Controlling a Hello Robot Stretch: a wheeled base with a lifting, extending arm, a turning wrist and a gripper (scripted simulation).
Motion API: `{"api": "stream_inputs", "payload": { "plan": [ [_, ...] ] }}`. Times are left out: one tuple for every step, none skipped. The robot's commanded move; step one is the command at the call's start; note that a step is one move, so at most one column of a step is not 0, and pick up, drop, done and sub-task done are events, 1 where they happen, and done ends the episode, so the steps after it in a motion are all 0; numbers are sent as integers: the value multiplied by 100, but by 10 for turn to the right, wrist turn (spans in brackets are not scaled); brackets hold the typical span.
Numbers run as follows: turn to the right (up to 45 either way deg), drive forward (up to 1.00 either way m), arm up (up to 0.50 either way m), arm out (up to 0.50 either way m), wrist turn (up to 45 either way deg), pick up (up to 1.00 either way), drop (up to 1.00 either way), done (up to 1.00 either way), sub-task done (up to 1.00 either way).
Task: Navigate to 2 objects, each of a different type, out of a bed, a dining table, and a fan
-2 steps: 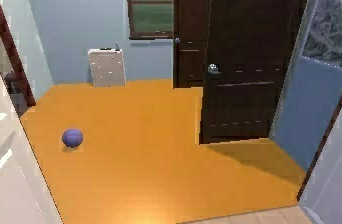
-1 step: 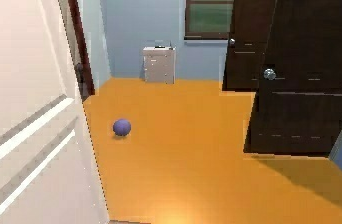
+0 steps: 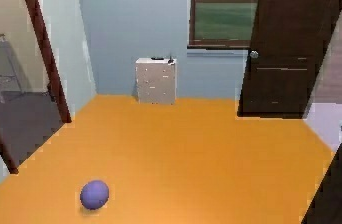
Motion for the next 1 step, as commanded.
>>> {"api": "stream_inputs", "payload": {
  "plan": [
    [-30, 0, 0, 0, 0, 0, 0, 0, 0]
  ]
}}
